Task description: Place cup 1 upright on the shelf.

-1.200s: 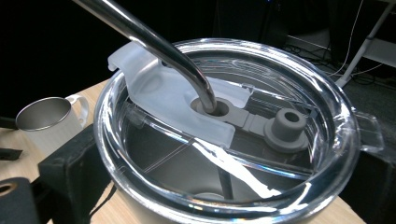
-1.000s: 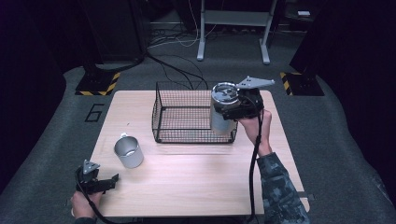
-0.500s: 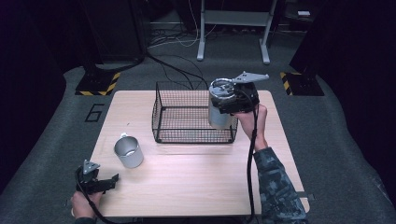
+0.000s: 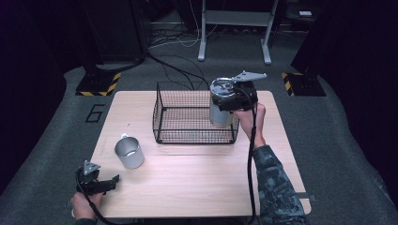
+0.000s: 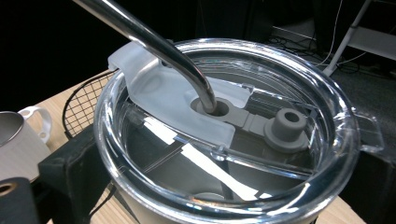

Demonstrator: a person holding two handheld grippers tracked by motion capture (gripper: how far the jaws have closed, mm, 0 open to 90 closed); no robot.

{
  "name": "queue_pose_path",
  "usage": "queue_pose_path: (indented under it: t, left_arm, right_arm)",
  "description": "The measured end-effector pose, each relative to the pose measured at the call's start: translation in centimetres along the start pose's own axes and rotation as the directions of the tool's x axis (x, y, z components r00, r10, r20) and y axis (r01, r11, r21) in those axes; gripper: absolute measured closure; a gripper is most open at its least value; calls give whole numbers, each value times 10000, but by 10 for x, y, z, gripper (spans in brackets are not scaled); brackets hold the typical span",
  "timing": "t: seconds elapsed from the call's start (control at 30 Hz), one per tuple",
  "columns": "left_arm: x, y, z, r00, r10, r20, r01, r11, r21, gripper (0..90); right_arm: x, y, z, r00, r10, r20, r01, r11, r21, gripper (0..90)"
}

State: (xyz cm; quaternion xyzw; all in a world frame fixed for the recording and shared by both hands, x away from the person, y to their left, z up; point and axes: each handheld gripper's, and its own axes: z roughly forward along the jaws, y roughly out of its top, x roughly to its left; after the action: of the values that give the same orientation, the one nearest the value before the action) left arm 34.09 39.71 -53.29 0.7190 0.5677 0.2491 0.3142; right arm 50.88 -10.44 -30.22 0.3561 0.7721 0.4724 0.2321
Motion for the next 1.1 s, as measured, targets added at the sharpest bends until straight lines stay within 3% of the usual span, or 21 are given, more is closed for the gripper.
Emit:
queue_pose_path:
  t: [1.1]
  left_arm:
    - [0,0,0,10000,-7,8,7,10000,1,37]
  right_arm:
    - [-11,-15,44,9985,434,340,-450,9979,472,32]
